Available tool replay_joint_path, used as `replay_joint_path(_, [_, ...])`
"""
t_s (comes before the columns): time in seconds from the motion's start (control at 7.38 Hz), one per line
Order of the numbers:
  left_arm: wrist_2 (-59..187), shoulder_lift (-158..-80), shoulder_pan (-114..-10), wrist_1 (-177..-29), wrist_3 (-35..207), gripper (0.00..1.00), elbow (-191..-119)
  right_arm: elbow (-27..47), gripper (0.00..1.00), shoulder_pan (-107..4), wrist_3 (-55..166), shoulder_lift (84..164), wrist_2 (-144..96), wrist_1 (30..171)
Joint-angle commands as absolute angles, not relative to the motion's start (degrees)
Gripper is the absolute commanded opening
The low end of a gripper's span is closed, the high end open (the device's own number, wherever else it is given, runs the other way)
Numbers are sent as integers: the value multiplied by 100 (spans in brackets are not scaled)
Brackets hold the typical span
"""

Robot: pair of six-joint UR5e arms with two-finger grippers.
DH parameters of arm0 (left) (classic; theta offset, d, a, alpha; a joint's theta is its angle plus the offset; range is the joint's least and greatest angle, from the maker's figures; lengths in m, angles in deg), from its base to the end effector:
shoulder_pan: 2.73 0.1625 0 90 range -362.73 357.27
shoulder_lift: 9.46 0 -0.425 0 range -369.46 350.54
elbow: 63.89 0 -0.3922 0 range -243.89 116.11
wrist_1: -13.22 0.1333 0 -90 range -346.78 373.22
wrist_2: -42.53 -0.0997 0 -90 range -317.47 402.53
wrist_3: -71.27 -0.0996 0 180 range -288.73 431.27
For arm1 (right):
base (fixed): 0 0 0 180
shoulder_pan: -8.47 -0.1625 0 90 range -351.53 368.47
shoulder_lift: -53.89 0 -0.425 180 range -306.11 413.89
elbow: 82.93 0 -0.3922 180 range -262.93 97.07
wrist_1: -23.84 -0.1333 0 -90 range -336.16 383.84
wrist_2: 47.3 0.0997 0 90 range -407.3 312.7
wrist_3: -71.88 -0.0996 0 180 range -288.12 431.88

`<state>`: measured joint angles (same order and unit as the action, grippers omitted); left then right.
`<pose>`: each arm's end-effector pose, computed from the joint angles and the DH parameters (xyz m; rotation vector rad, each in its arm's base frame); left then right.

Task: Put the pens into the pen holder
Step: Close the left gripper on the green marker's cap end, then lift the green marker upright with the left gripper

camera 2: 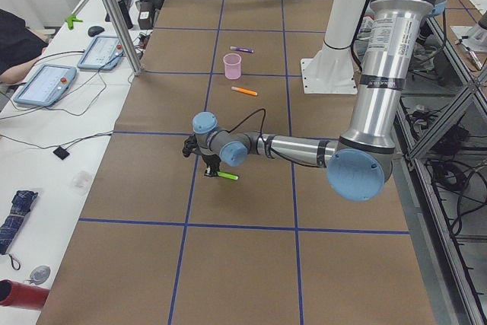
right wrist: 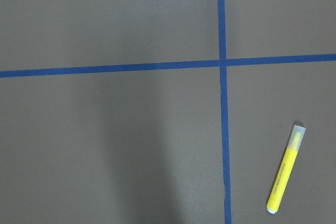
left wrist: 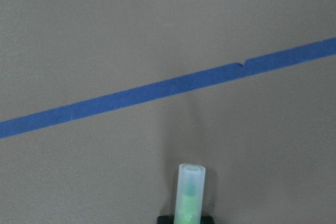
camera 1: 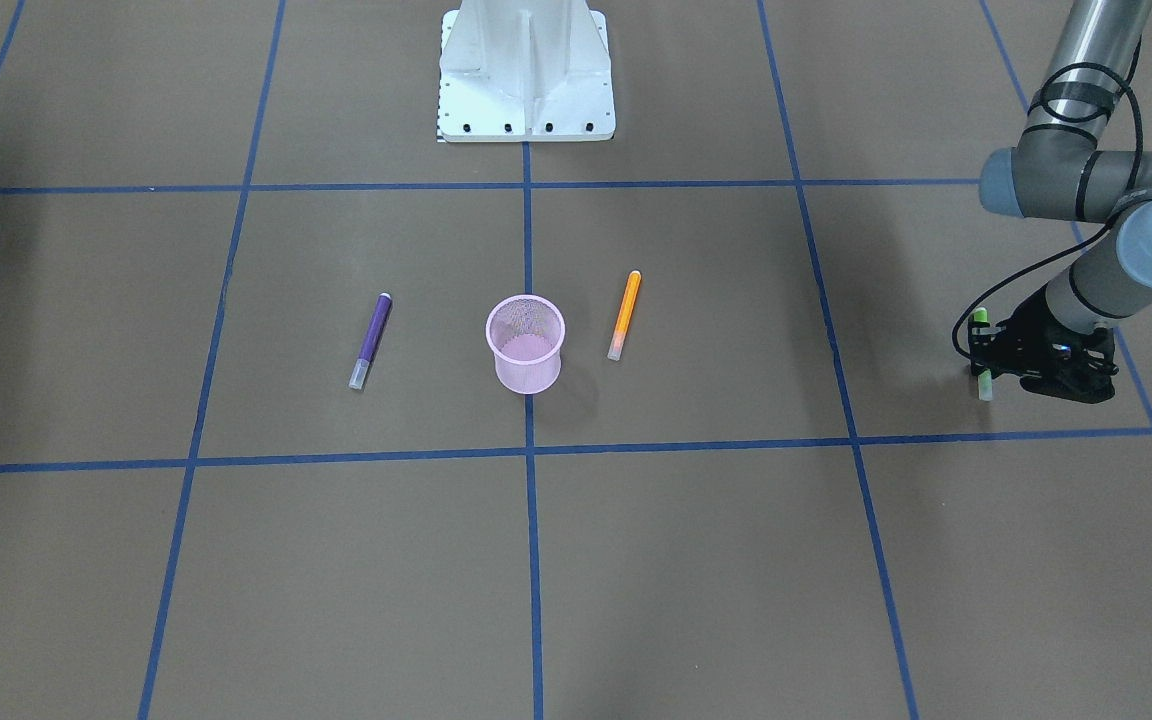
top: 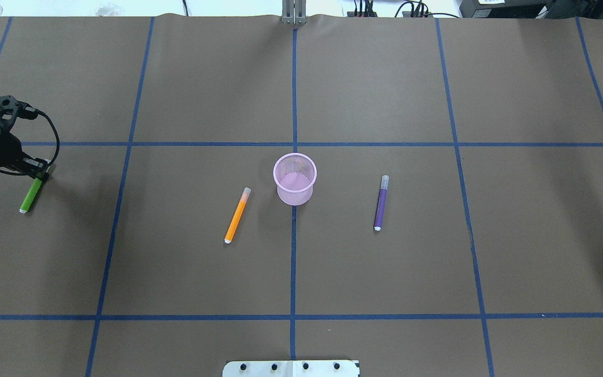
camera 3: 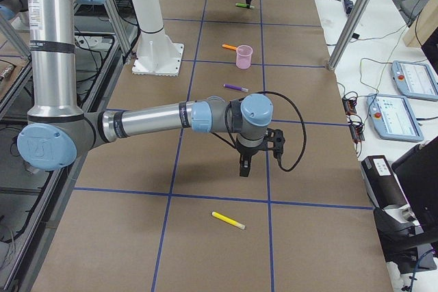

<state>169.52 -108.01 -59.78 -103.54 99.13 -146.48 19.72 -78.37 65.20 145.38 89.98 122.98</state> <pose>0.2542 -0.5272 0.5986 0.0851 0.7845 0.2413 0.0338 -0.4783 0.5755 -0.0377 -0.8250 0.0434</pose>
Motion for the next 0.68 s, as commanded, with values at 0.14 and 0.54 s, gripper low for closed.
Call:
replay_joint_path(0.14, [17067, -10474, -6029, -10062, 9966, 0, -15534, 1981, 99, -7837, 6512, 14521, 8972, 12289])
replay_joint_path(0.54, [16988, -10962, -6082, -9049, 11425, 0, -16740, 1911, 99, -7837, 6599, 14687, 8946, 12280])
